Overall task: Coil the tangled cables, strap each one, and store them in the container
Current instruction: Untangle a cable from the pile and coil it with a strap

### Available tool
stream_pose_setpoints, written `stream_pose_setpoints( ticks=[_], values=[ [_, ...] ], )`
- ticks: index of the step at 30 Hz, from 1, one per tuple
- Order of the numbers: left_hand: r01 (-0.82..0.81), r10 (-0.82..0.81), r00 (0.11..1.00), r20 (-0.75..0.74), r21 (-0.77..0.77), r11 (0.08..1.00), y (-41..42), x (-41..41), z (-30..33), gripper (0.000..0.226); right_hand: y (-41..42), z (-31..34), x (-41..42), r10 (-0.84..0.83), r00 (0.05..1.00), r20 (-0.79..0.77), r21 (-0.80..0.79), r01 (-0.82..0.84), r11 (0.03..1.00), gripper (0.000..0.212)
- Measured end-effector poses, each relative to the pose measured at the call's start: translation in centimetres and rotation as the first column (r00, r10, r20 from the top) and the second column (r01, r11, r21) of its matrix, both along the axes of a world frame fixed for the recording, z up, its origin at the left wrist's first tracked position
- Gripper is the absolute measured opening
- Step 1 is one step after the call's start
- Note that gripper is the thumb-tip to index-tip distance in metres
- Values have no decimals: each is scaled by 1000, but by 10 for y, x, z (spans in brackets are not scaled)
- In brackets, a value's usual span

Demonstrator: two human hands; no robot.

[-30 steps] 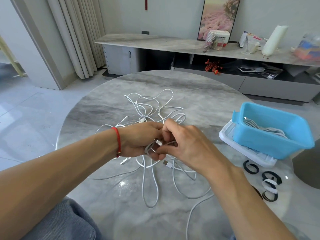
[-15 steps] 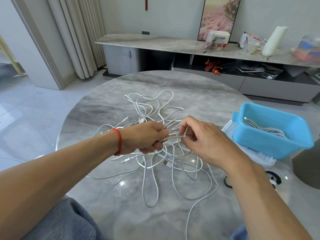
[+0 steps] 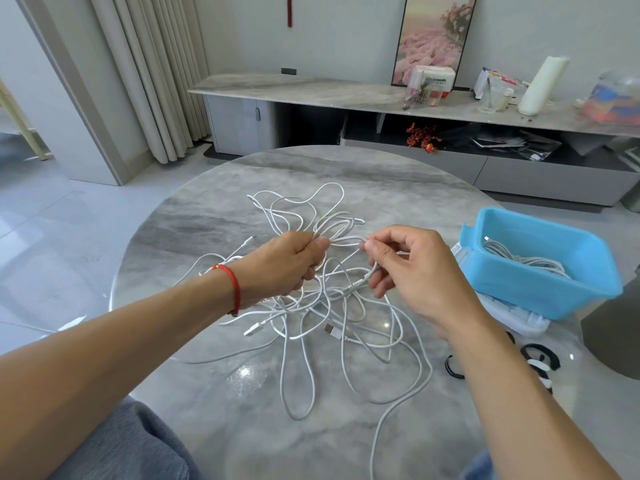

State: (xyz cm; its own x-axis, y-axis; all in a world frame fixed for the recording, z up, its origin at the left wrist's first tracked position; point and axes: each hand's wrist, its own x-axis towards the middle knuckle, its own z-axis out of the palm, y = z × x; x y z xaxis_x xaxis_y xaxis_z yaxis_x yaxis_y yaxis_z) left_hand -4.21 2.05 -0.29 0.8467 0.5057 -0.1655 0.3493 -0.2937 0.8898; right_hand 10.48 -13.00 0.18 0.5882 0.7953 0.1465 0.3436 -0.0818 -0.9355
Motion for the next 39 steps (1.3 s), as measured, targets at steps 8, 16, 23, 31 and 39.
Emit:
stream_pose_setpoints(
  ticks=[8,16,23,31,39],
  values=[
    [78,-78,994,74,9,997,-6,0,1,39,2,-2,-4,-8,983,-185,102,27,994,10],
    [172,-148,979,141,-179,969,-14,5,1,34,6,-6,-10,-126,966,-227,167,166,972,13],
    [276,-215,955,204,-346,897,-13,4,2,29,7,1,-14,-100,895,-435,208,208,956,28],
    [488,-382,872,305,-589,644,-11,-1,9,32,2,9,-5,413,768,-490,398,-225,889,39],
    [265,-259,964,-66,348,899,-16,3,22,37,16,-1,-15,168,862,-479,358,16,934,26]
  ],
)
